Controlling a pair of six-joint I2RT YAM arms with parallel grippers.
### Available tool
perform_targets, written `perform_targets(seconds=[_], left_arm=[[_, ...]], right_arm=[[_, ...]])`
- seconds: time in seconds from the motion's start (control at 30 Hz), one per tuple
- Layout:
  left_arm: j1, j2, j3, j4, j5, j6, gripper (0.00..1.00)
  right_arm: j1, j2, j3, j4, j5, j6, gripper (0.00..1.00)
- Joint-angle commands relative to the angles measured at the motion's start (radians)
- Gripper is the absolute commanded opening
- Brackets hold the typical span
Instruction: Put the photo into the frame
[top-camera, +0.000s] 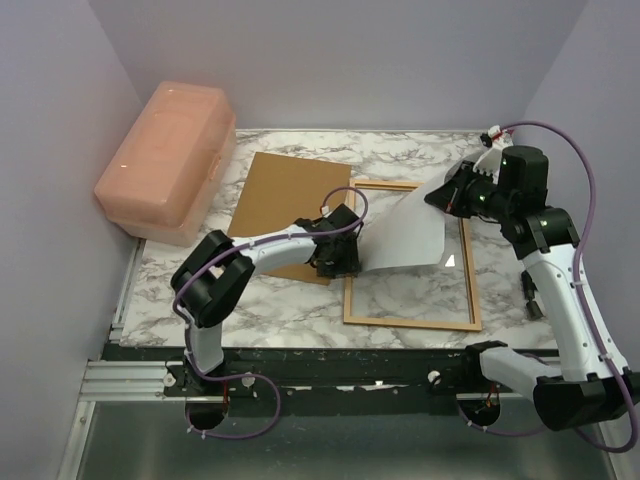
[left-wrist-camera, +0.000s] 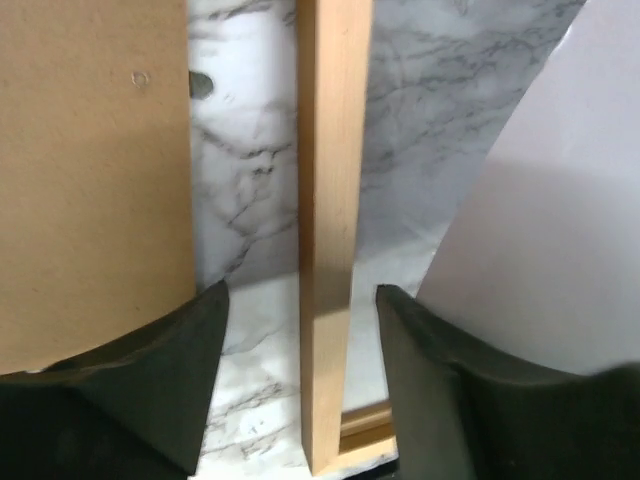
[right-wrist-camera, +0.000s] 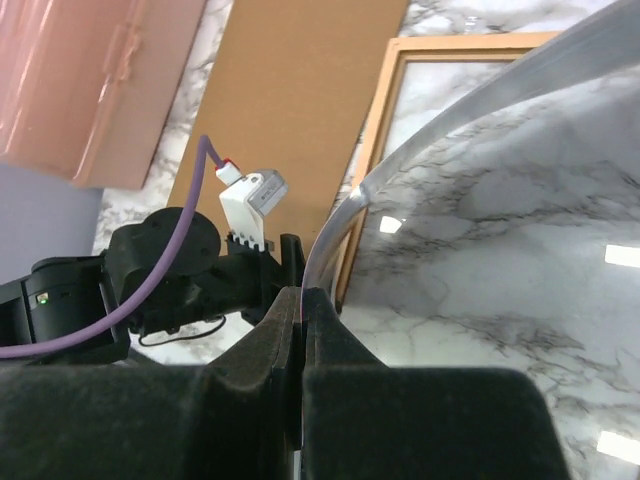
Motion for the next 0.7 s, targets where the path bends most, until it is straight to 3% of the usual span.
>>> perform_targets(seconds=[0.0, 0.1, 0.23, 0.37, 0.5, 0.67], left_arm=[[0.020, -0.159, -0.137, 0.062, 0.047, 0.027, 0.73], [0.048, -0.287, -0.233, 0.154, 0.067, 0.012, 0.83], [0.101, -0.433, -0.374, 0.263, 0.073, -0.017, 0.84], [0.117, -0.550, -0.460, 0.301, 0.007, -0.016, 0.84], [0.120, -0.646, -0.508, 0.272, -0.114, -0.021, 0.84], [0.131, -0.715, -0.566, 0.229, -0.206, -0.042, 0.84]], right_arm=[[0.002, 0.037, 0.070, 0.042, -0.212, -0.036, 0.00], [0.001, 0.036, 0.105, 0.085, -0.362, -0.023, 0.00], [0.002, 0.012, 0.154, 0.141, -0.482, 0.011, 0.00], [0.002, -0.023, 0.118, 0.183, -0.507, 0.019, 0.00], [0.001, -0.044, -0.030, 0.187, -0.495, 0.026, 0.00], [0.002, -0.021, -0.297, 0.117, -0.290, 0.048, 0.00]])
